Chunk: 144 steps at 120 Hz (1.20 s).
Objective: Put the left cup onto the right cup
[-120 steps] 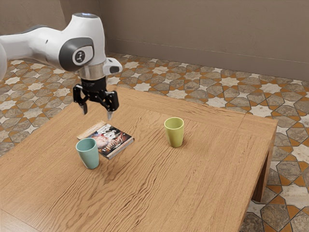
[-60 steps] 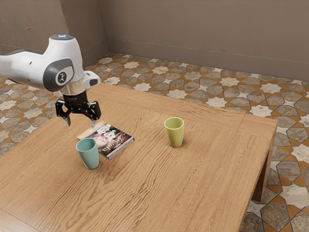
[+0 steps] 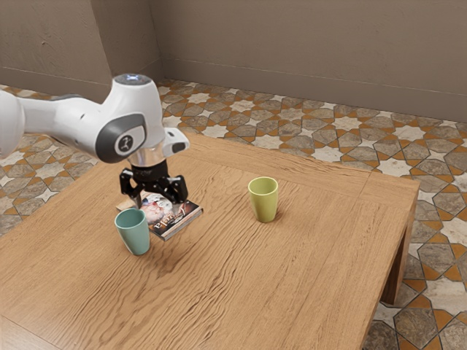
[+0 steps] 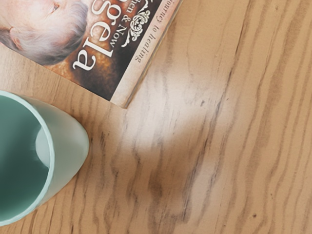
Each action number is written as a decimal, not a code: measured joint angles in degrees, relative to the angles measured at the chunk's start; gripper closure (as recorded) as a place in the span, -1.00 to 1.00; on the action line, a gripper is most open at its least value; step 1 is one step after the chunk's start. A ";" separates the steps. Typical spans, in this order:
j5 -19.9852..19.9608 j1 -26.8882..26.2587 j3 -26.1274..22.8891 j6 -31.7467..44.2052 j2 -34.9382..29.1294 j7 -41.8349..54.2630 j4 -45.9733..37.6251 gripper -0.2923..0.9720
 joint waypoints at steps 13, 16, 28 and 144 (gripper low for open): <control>-0.08 1.17 0.00 0.72 0.22 -0.43 -0.09 -0.54; -0.09 1.61 0.00 0.84 0.24 -0.52 -0.10 -0.54; -0.10 3.17 -0.06 1.16 0.31 -0.89 -0.11 -0.54; -0.15 3.77 1.67 3.64 3.91 -3.17 -1.60 -0.54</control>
